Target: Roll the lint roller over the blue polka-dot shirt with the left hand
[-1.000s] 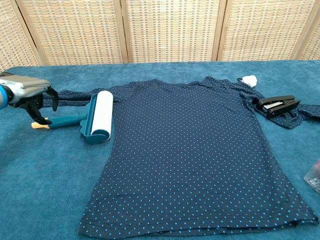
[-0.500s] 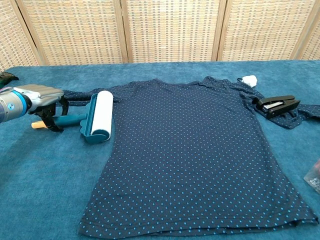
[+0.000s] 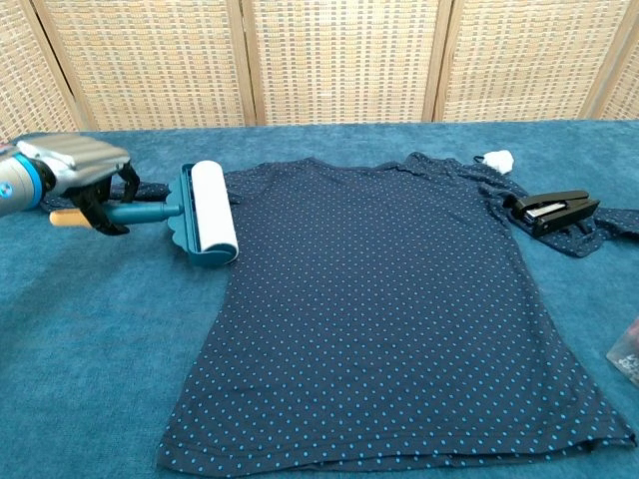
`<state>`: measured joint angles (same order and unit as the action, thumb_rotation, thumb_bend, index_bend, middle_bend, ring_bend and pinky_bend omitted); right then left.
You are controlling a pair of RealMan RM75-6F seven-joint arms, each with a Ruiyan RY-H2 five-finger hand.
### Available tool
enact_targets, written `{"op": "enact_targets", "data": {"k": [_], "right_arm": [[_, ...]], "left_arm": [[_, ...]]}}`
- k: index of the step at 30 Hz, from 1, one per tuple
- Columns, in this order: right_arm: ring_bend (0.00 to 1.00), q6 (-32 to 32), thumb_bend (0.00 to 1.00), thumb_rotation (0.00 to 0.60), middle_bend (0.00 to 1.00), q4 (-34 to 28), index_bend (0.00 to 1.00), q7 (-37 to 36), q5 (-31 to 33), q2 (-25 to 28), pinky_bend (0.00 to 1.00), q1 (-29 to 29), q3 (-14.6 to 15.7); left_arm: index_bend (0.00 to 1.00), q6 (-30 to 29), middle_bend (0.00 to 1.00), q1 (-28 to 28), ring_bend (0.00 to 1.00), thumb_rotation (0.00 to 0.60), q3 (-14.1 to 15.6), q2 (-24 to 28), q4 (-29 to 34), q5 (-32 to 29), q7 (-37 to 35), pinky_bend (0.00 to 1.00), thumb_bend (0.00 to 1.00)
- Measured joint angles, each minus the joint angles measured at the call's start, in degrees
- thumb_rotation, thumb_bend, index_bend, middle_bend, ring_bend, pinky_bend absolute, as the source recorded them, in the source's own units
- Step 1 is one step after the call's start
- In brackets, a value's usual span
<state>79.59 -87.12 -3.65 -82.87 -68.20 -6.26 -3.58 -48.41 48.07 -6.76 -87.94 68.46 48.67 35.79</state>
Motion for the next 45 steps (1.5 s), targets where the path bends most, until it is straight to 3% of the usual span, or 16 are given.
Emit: {"op": "enact_targets", "data": {"k": [10,21,29,40,45], "right_arm": [[0.0,-1.23,0.1,0.6,0.0,1.05,0.0,-0.6,1.66,-0.05,0.0,-0.23,-0.5],[0.0,-2.9,0.1,0.6,0.0,3.04,0.0,-0.73,4.26,-0.67,0.0,-0.54,-1.36],[0.0,-4.15,0.1,0.6,0.0,4.2,0.0,-0.22,5.51,-1.18,0.0,-0.81,-1.58],[0.0,-5.4,0.1,0.6,0.0,5.1,0.0,-0.71,6.01,-1.67,0.0,-1.28,-1.72],[0.0,-5.76,0.1,0.6,0.0,5.44,0.0,-1.24,6.13,-1.66,0.0,-1.34,-1.73]], "left_arm": [[0.85,5.52,0.95,2.79,0.81,0.6,-1.12,3.49,4.6,0.93,-2.91,0.73,0.37],[0.85,13.48,0.95,7.81,0.81,0.6,-0.31,1.89,1.89,3.13,-5.9,0.72,0.36],[0.85,15.43,0.95,9.89,0.81,0.6,1.14,2.26,1.38,3.4,-5.97,0.72,0.35],[0.85,18.26,0.95,14.37,0.81,0.6,2.93,0.36,-0.81,-0.57,-3.99,0.72,0.35],[0.85,18.38,0.95,17.5,0.81,0.6,3.42,-2.13,-2.15,-5.26,-1.63,0.72,0.35]]}}
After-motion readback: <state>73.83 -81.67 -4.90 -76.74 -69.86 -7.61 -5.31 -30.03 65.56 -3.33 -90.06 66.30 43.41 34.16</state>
